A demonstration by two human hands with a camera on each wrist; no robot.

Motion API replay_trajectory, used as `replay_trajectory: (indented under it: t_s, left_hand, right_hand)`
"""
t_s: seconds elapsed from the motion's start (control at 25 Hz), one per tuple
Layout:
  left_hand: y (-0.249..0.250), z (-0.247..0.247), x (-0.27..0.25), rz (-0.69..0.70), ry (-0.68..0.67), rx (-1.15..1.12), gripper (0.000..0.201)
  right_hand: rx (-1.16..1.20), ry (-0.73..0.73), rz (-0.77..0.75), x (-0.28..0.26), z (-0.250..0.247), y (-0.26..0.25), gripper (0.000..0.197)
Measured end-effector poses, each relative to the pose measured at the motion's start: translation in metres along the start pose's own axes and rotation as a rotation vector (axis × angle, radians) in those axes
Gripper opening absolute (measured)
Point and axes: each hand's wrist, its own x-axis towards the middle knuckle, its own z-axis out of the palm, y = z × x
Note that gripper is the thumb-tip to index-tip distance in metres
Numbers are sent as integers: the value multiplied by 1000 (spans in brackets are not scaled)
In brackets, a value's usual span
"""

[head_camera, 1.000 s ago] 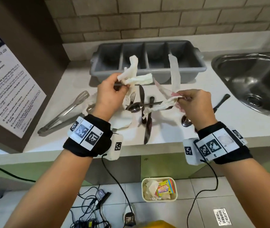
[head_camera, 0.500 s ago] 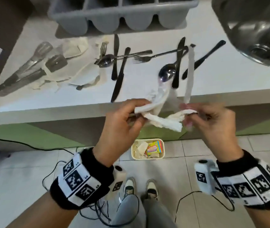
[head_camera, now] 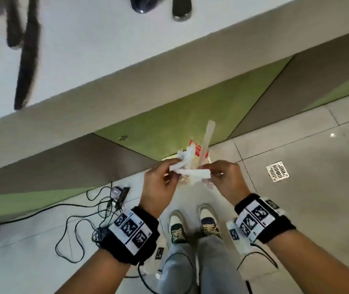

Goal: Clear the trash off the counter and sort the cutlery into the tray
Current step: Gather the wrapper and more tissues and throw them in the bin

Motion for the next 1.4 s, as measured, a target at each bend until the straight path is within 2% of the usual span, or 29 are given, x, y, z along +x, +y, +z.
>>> replay_trajectory:
  t_s: [0.08, 0.2, 0.32, 0.48, 0.64, 0.76, 0.84, 0.92, 1.0, 1.08, 1.16, 1.24, 1.28, 1.4]
  left_hand:
    - [-50, 31, 28, -78, -55, 39, 32]
    - [-110, 70, 60, -203, -122, 101, 32]
    - [-166, 101, 80, -205, -160, 240, 30]
    - [-219, 126, 95, -216, -258, 460, 30]
    - [-262, 144, 108, -286, -409, 597, 34]
    - [-277, 151, 120, -326, -439, 664, 28]
    - [-284, 153, 128, -370, -360, 601, 13]
    - [-291, 155, 137, -441, -320, 569, 2]
    - [-298, 158, 140, -476, -402, 589, 10]
    - [-304, 162, 139, -447, -523, 585, 27]
    - [-307, 166, 135, -427, -647, 605, 40]
    - [-305, 165, 132, -432, -725, 644, 46]
    - [-302, 163, 130, -420, -726, 651, 46]
    - [-285, 151, 127, -341, -627, 669, 44]
  right_hand:
    - [-96, -54, 72, 37, 26, 47, 17]
    - [-175, -73, 173, 81, 54, 103, 17]
    - [-258, -94, 226, 112, 79, 148, 20]
    - [-359, -196, 307, 143, 118, 195, 24]
    - [-476, -327, 264, 165, 152, 228, 18]
    - [-589, -302, 234, 181, 159, 236, 24]
    - [-665, -272, 244, 195, 160, 243, 18]
    - [-695, -283, 279, 206, 163, 250, 25]
    - [-660, -292, 333, 210, 166, 256, 26]
    - [-569, -256, 387, 206, 169, 260, 29]
    - [-401, -207, 445, 199, 171, 258, 45]
    - [-325, -228, 493, 192, 170, 251, 62]
    - [-297, -230, 492, 188, 169, 248, 65]
    - [-156, -136, 444, 171, 154, 233, 60]
